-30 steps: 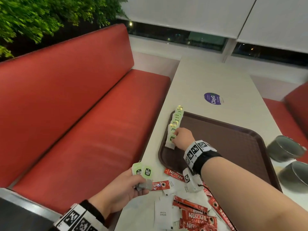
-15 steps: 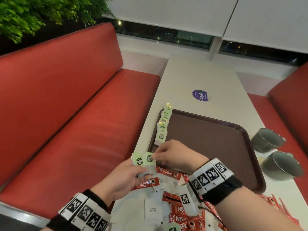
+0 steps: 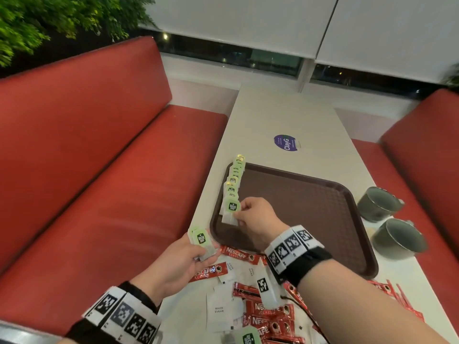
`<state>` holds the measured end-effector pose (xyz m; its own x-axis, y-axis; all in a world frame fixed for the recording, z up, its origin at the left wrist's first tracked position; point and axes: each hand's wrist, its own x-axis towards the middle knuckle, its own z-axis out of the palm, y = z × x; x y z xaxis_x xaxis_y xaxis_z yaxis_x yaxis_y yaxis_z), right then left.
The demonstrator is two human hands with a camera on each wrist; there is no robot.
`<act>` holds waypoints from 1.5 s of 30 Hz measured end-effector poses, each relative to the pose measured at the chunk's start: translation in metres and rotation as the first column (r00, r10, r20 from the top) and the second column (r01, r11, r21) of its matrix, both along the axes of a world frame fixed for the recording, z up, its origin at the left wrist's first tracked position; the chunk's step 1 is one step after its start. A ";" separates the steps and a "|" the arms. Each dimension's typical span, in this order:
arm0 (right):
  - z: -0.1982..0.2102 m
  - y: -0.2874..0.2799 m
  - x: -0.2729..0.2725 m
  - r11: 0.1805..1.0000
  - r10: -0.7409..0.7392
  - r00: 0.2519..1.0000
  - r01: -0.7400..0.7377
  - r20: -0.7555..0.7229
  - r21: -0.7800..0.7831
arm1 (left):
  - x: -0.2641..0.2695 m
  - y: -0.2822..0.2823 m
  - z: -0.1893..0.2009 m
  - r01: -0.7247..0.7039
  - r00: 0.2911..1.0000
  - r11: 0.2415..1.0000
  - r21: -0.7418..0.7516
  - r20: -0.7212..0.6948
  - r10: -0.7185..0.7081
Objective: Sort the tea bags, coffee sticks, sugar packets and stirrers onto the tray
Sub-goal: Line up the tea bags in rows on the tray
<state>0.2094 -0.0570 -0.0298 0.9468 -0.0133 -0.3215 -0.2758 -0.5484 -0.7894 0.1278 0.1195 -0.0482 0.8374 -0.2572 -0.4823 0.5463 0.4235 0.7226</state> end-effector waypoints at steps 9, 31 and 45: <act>-0.038 0.024 0.048 0.938 0.056 0.983 -0.113 -0.177 -0.327 | -0.009 0.018 -0.010 -0.020 1.000 1.000 0.020 -0.018 0.021; -0.048 0.028 0.067 0.905 0.030 0.995 -0.068 -0.098 -0.421 | -0.012 0.023 -0.014 -0.023 1.000 0.998 0.057 -0.001 0.023; 0.006 0.014 -0.041 0.943 0.326 0.943 -0.319 -0.067 0.093 | -0.004 0.004 -0.004 -0.001 0.998 1.000 0.018 0.061 -0.001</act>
<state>0.1687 -0.0428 -0.0238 0.8673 0.3172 -0.3836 -0.1583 -0.5549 -0.8167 0.1235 0.1234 -0.0526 0.8656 -0.2488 -0.4346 0.5006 0.4100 0.7624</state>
